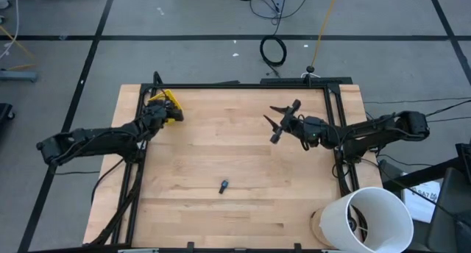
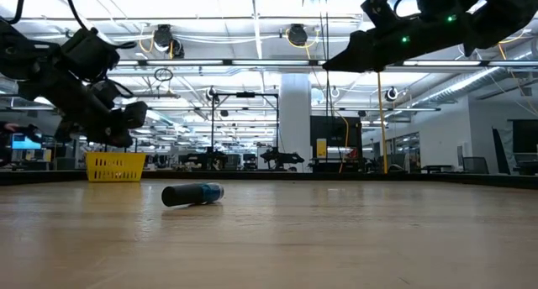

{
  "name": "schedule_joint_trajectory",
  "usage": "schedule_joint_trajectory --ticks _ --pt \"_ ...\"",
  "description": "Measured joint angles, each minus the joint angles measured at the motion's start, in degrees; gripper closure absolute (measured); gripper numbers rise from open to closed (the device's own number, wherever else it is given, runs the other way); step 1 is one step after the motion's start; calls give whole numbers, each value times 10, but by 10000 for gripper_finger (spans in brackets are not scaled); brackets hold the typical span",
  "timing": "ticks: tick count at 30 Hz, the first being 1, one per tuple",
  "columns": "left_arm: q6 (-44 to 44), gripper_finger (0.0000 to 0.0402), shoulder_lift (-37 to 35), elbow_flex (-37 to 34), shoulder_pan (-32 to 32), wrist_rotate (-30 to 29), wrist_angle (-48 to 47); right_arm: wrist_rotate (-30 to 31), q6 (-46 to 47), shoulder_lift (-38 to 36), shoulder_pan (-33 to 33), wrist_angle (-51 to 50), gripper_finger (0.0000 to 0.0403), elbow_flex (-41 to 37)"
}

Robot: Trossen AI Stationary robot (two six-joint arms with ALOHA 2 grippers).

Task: Pick & Place Nail Polish
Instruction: Put the light pink nail polish into the yellow bin

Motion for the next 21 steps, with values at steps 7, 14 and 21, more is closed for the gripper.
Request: schedule_joint_trajectory --ticks 7,14,21 --pt "-17 346 0 0 10 0 -4 0 5 2 -3 0 229 0" --pt "-27 331 0 0 19 1 -7 0 5 3 -3 -2 232 0" --pt "-22 326 0 0 19 1 -9 0 4 3 -3 -3 232 0"
